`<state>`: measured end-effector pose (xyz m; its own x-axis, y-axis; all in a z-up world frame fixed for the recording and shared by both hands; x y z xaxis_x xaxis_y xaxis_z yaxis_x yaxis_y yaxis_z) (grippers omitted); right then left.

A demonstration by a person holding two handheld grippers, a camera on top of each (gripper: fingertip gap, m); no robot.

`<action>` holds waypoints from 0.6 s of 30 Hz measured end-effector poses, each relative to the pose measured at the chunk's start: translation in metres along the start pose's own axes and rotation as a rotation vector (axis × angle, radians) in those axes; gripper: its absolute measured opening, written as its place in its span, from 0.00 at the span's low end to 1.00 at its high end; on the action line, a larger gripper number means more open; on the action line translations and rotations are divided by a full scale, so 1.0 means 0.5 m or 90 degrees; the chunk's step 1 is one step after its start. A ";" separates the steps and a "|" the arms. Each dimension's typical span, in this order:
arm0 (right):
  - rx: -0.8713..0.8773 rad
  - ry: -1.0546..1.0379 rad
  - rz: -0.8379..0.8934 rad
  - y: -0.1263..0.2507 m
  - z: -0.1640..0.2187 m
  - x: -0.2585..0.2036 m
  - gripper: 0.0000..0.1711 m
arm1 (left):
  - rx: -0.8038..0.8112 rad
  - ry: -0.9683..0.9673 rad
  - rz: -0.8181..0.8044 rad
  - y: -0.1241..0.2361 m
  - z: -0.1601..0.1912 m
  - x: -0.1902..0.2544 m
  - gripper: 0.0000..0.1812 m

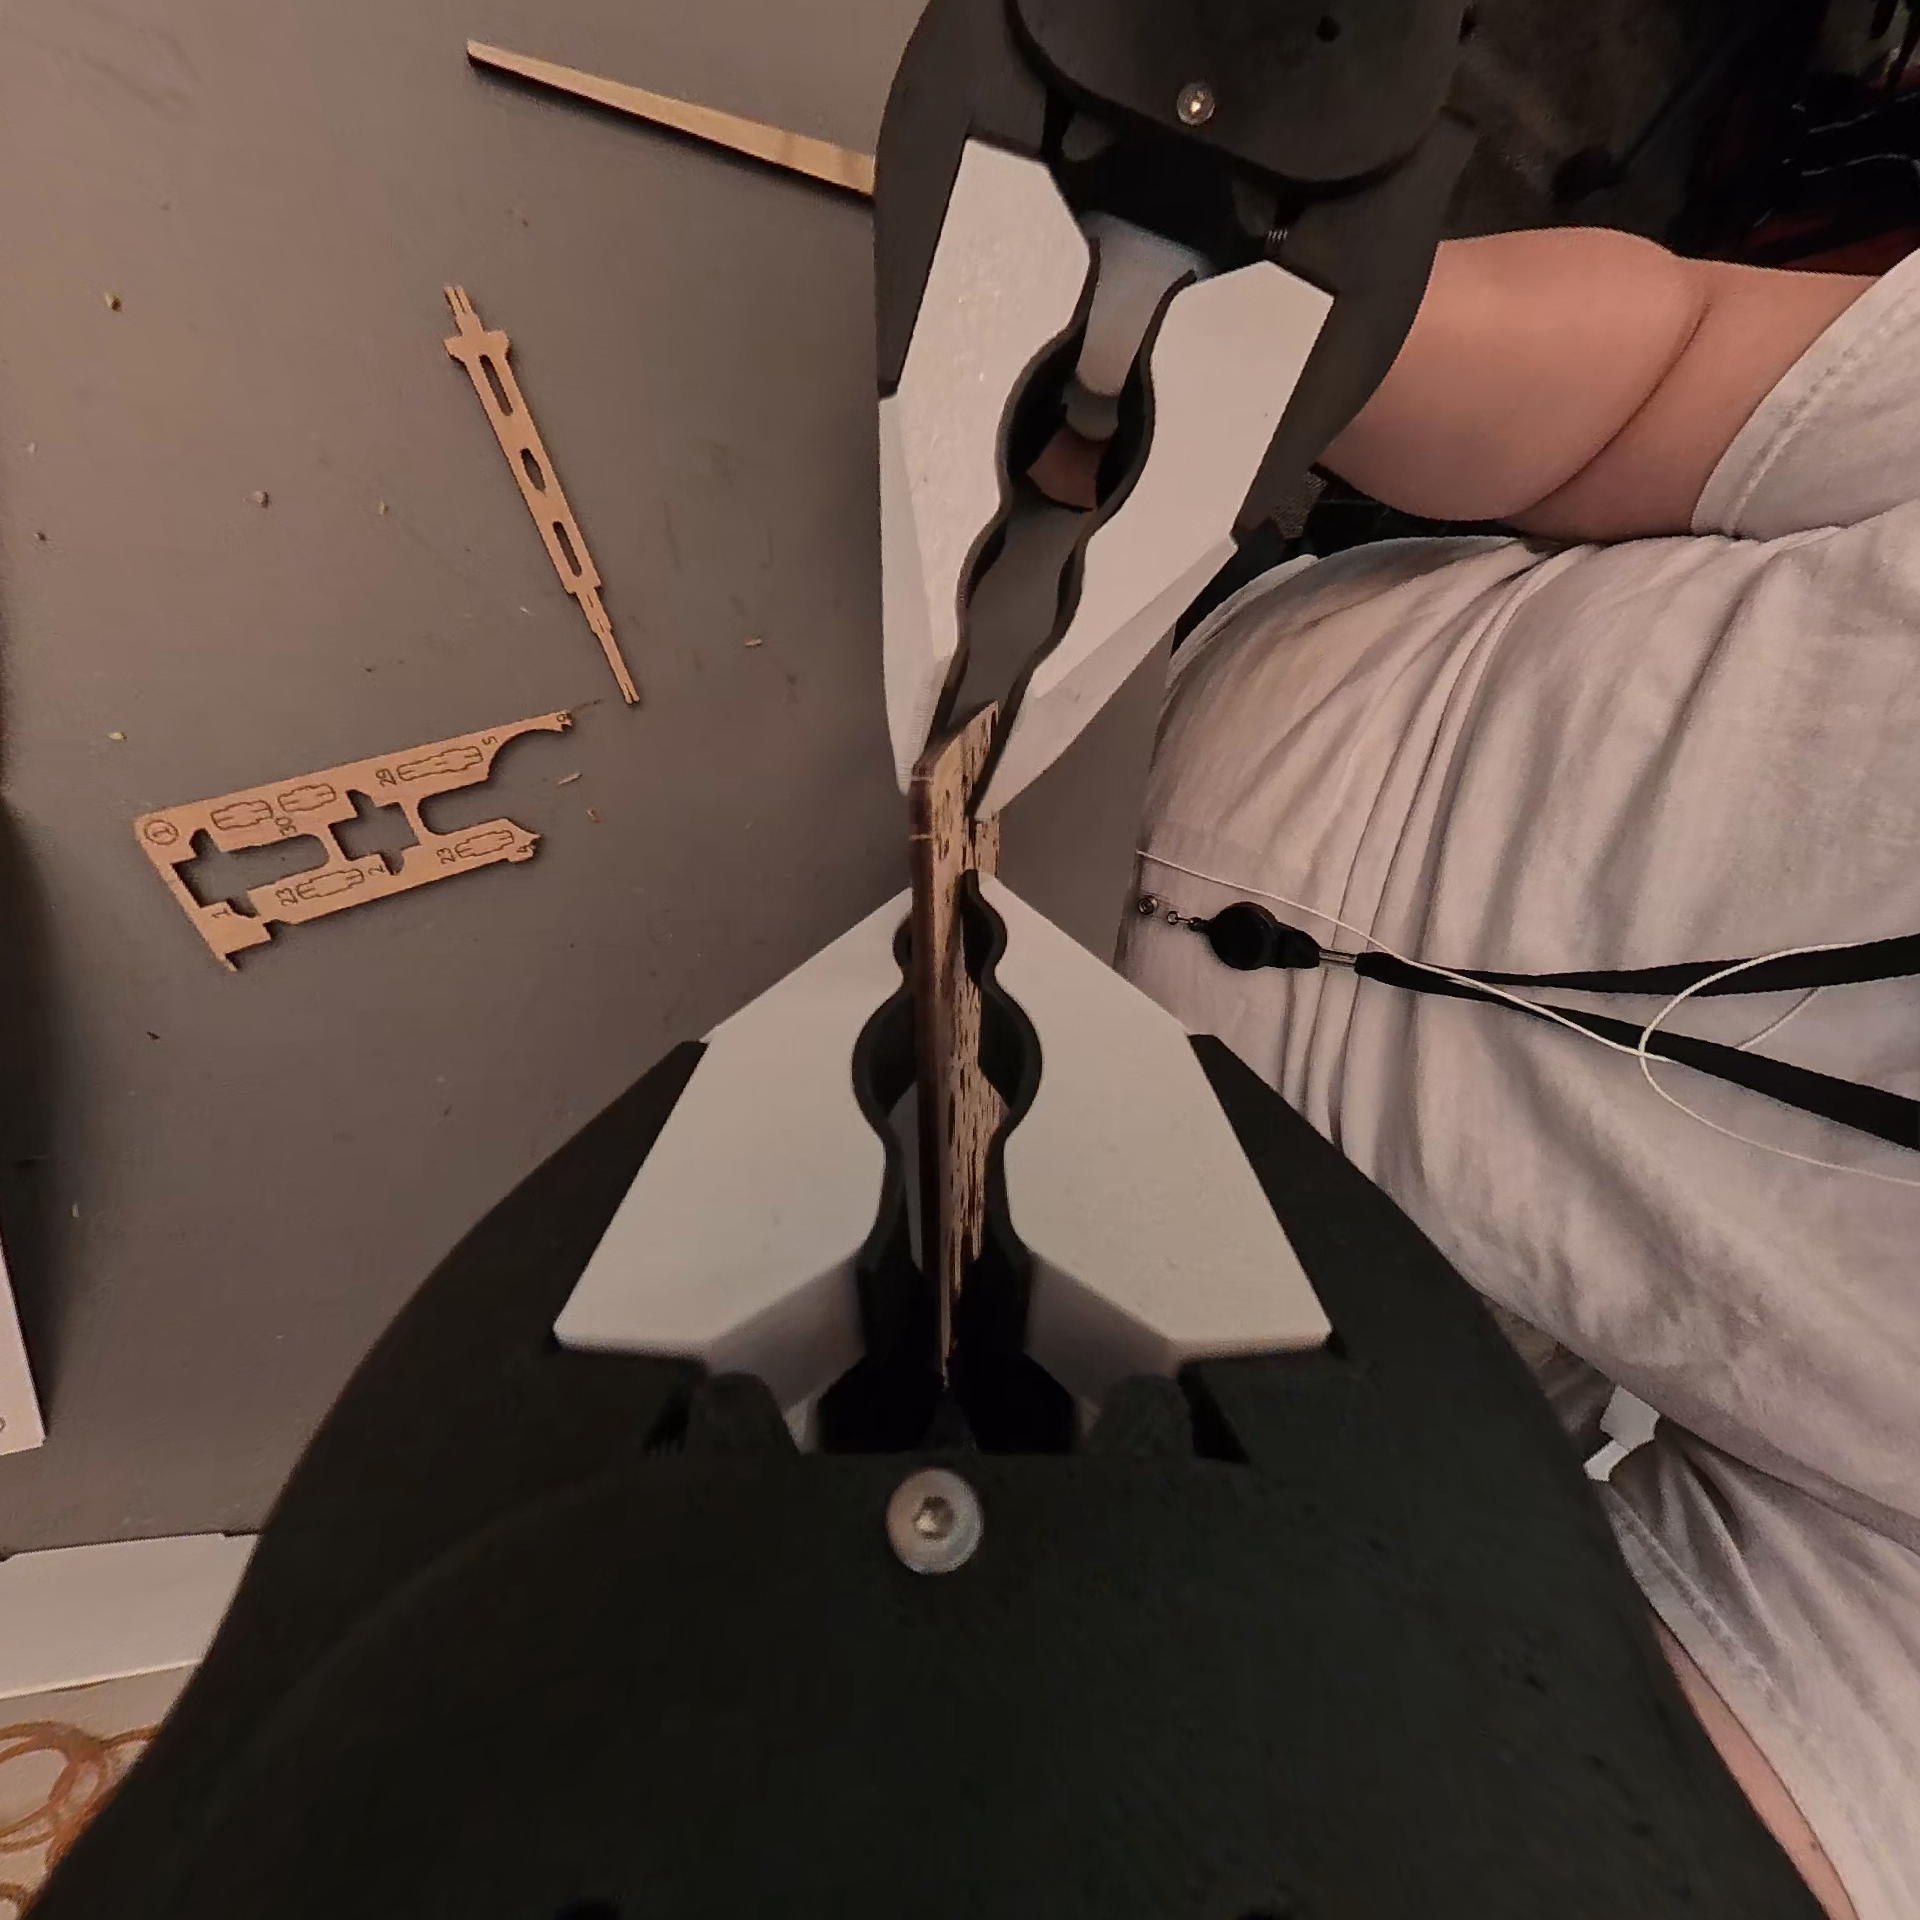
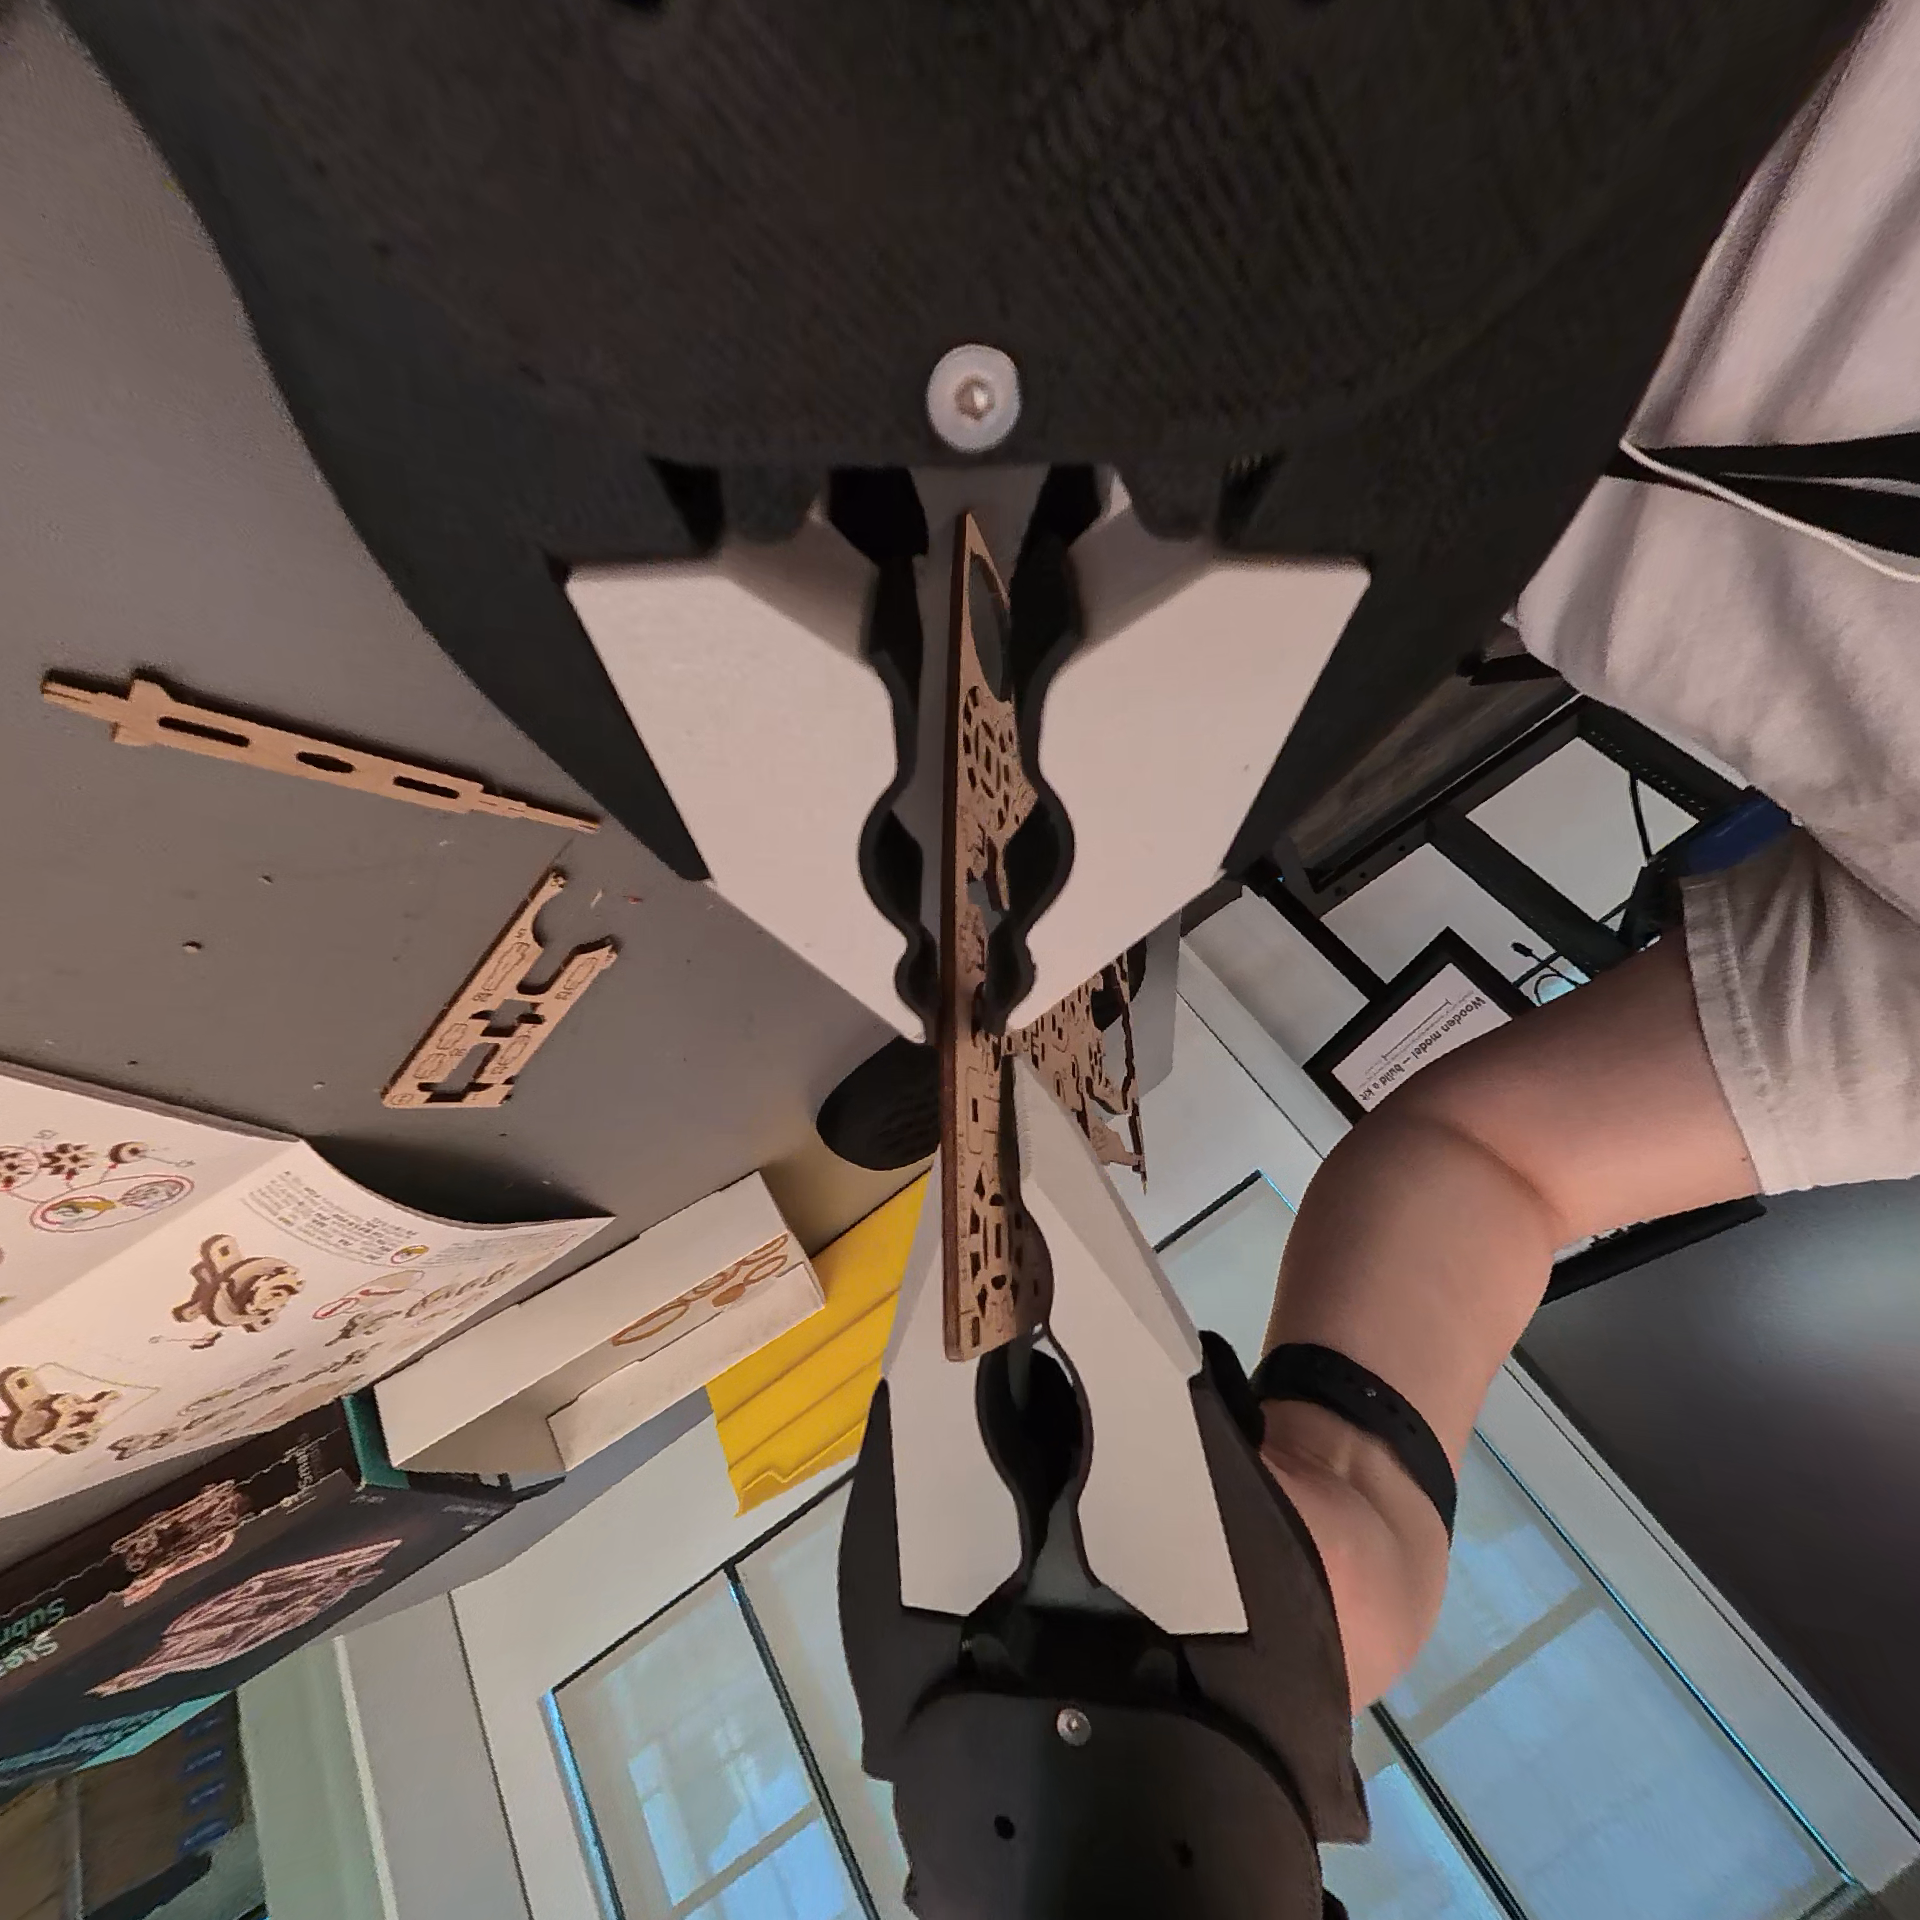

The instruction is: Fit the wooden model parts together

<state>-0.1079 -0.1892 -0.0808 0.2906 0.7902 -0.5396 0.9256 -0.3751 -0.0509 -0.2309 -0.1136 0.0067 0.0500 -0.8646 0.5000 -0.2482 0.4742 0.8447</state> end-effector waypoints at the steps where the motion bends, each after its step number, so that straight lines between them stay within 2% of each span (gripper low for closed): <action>1: 0.000 0.000 0.002 0.000 0.000 0.000 0.04 | -0.001 0.000 -0.003 0.000 0.000 0.000 0.01; 18: -0.018 0.051 0.071 -0.007 0.003 -0.009 0.05 | 0.009 0.016 -0.004 -0.006 0.008 -0.011 0.01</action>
<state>-0.1128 -0.1920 -0.0793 0.4100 0.7808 -0.4714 0.8922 -0.4506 0.0296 -0.2341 -0.1109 0.0009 0.0762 -0.8633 0.4990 -0.2617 0.4656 0.8454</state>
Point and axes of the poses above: each gripper's, where its closed fingertips meet, y back along the fingers, z out of its underside, x = y × z across the jaws, the point moved 10 cm from there along y, back along the fingers
